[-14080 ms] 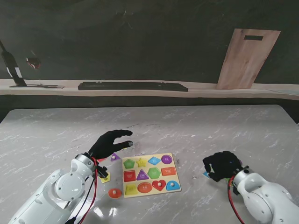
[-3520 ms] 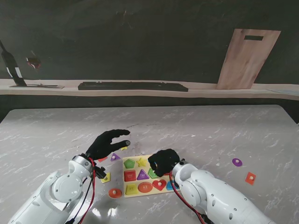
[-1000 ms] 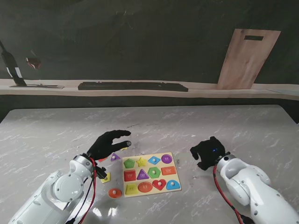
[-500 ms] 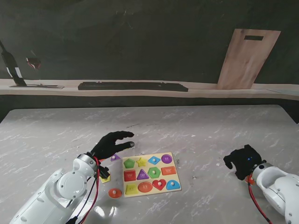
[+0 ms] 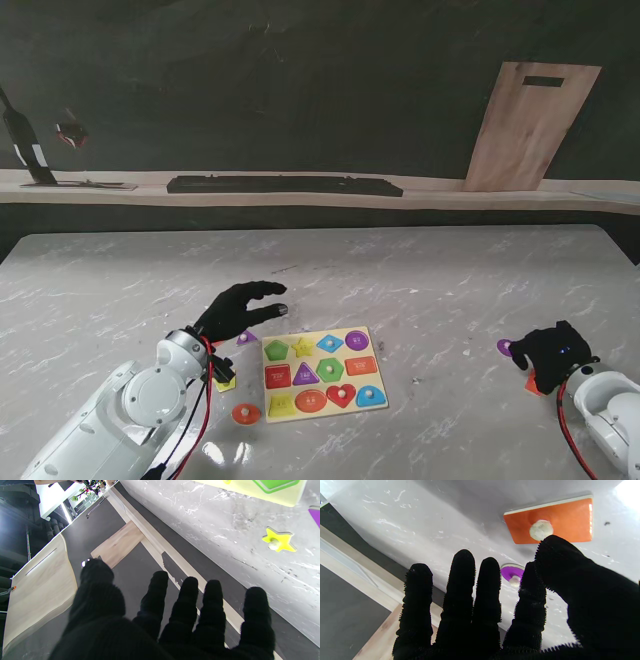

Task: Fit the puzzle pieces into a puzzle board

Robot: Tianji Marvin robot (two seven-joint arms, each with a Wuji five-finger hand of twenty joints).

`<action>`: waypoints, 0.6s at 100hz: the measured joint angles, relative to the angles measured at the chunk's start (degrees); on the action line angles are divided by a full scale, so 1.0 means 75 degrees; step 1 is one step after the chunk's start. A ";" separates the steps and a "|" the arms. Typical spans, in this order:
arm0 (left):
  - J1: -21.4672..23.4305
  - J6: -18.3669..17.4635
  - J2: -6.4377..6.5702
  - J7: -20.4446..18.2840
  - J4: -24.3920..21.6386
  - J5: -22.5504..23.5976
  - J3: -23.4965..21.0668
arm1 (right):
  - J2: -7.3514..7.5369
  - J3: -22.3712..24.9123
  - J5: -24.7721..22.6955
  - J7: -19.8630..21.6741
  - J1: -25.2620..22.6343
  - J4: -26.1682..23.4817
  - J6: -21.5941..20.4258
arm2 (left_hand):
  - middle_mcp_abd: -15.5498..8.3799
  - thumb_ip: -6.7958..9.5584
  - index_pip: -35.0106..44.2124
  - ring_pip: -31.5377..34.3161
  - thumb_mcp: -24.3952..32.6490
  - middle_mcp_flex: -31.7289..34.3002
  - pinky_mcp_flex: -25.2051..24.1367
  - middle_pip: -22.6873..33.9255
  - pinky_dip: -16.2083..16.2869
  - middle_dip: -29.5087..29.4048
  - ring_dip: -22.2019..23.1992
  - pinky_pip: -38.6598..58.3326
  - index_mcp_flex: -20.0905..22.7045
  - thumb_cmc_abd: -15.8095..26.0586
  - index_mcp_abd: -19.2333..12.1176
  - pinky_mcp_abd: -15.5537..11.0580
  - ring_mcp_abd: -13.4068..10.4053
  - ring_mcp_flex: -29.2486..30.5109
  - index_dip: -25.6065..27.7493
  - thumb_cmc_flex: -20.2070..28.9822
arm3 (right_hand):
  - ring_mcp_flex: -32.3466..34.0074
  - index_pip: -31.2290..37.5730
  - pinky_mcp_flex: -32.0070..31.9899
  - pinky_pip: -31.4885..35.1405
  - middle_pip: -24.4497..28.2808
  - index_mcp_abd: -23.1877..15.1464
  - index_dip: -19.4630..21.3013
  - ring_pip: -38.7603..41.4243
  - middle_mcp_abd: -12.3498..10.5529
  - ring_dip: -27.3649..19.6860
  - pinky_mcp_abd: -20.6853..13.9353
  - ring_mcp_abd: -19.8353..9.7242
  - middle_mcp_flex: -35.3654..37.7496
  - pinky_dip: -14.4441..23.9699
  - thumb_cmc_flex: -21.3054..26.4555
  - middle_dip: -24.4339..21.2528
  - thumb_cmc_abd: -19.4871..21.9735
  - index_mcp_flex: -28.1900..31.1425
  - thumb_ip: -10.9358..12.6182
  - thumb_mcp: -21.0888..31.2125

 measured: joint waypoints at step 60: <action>-0.0011 0.0003 0.0004 -0.0039 0.0010 0.0004 0.0026 | 0.0040 0.0048 0.0127 -0.0397 -0.0016 0.0456 0.0440 | 0.0001 0.0000 0.0000 0.0000 0.0000 0.0000 0.0000 0.0000 0.0000 0.0000 0.0000 0.0000 0.0000 0.0000 0.0000 0.0000 0.0000 0.0000 0.0000 0.0000 | 0.0169 0.0282 0.0172 -0.0079 0.0010 -0.0234 0.0299 -0.0005 -0.0283 -0.0001 -0.0013 -0.0106 0.0191 0.0000 0.0154 -0.0111 -0.0382 -0.0308 -0.0479 0.0159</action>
